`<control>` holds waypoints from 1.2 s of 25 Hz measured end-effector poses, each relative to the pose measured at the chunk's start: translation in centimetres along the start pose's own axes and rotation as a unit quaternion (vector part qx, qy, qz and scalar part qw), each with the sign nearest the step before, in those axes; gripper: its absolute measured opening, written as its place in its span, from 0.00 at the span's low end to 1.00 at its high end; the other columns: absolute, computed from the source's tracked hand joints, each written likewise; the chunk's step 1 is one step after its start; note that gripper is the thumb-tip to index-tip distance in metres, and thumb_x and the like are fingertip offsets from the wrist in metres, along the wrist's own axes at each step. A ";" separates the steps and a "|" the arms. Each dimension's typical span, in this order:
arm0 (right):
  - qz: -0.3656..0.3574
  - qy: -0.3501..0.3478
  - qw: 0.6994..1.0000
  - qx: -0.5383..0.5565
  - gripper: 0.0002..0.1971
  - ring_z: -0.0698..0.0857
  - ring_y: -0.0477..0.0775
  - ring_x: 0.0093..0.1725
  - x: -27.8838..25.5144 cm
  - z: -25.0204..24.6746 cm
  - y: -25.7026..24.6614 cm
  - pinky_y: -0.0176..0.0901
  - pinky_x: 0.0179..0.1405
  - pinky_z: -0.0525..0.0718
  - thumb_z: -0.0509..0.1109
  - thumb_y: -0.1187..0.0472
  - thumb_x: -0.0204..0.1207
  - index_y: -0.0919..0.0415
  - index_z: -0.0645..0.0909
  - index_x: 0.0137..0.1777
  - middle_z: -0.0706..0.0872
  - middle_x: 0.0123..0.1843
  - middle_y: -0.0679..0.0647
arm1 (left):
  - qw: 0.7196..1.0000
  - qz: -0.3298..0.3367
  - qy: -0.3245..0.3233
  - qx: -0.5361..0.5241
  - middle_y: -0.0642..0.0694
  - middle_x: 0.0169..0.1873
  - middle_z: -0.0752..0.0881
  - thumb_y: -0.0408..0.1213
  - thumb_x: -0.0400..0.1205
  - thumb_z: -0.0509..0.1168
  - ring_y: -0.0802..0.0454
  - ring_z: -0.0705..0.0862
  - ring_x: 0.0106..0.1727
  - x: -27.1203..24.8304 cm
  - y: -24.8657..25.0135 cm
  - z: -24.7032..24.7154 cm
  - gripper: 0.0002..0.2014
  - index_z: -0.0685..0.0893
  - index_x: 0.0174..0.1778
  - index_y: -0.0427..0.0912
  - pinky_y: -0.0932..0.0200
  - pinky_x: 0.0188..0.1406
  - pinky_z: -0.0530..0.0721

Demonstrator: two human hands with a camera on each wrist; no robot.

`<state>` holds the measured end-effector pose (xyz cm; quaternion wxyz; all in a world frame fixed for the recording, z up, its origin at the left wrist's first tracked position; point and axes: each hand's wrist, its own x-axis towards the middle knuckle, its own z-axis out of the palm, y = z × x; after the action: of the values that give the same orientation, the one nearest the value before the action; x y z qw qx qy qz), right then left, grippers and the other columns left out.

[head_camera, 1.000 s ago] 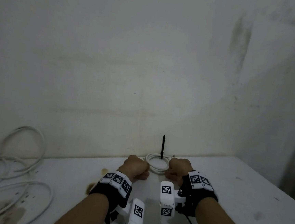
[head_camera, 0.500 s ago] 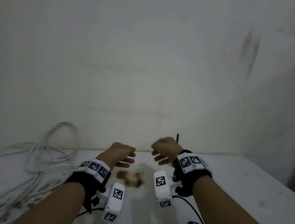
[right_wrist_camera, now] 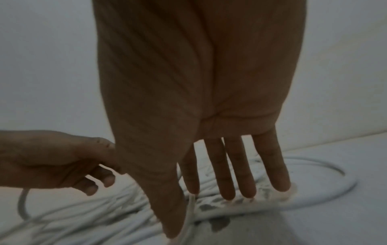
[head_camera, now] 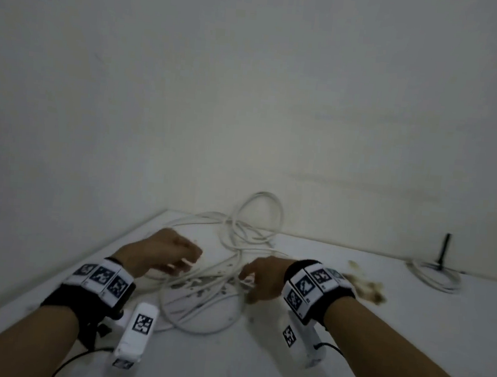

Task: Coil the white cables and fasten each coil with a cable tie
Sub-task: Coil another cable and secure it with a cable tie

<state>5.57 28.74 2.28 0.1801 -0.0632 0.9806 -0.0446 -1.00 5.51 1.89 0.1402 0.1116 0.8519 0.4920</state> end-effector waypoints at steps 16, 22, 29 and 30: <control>-0.049 0.097 0.990 -0.095 0.15 0.74 0.61 0.75 4.2 1.0 -6.3 0.74 0.82 0.48 0.67 0.53 0.83 0.50 0.83 0.67 0.81 0.70 0.55 | 0.980 0.032 -0.135 0.143 0.41 0.53 0.91 0.30 0.77 0.72 0.52 0.88 0.52 -0.3 -2.2 -2.1 0.12 0.89 0.56 0.42 0.63 0.47 0.86; -0.073 0.287 0.946 0.131 0.06 0.83 0.59 0.62 0.4 -9.2 -2.8 0.51 0.67 0.76 0.66 0.55 0.83 0.49 0.85 0.51 0.87 0.57 0.53 | 0.991 0.106 -0.075 0.044 0.49 0.46 0.91 0.49 0.73 0.79 0.56 0.86 0.45 -1.1 -1.0 -3.2 0.18 0.90 0.56 0.48 0.63 0.43 0.80; 0.046 0.506 0.742 0.437 0.12 0.77 0.56 0.41 -5.3 -14.3 4.8 0.44 0.44 0.75 0.62 0.62 0.84 0.70 0.84 0.54 0.81 0.44 0.57 | 0.974 0.116 -0.156 0.119 0.52 0.50 0.92 0.50 0.81 0.69 0.59 0.87 0.58 -0.7 3.0 -0.7 0.13 0.90 0.58 0.50 0.59 0.62 0.79; 0.080 0.531 0.689 0.487 0.14 0.78 0.59 0.46 -5.3 -14.0 5.4 0.48 0.49 0.79 0.61 0.59 0.84 0.68 0.82 0.60 0.81 0.49 0.58 | 0.964 0.128 -0.158 0.172 0.53 0.56 0.91 0.53 0.83 0.67 0.58 0.84 0.63 -0.3 3.8 0.0 0.13 0.89 0.58 0.53 0.58 0.66 0.78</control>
<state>4.85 35.70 16.52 -0.3622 0.1463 0.7545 -0.5274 -0.54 7.24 5.26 0.1878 0.3185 0.8693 0.3280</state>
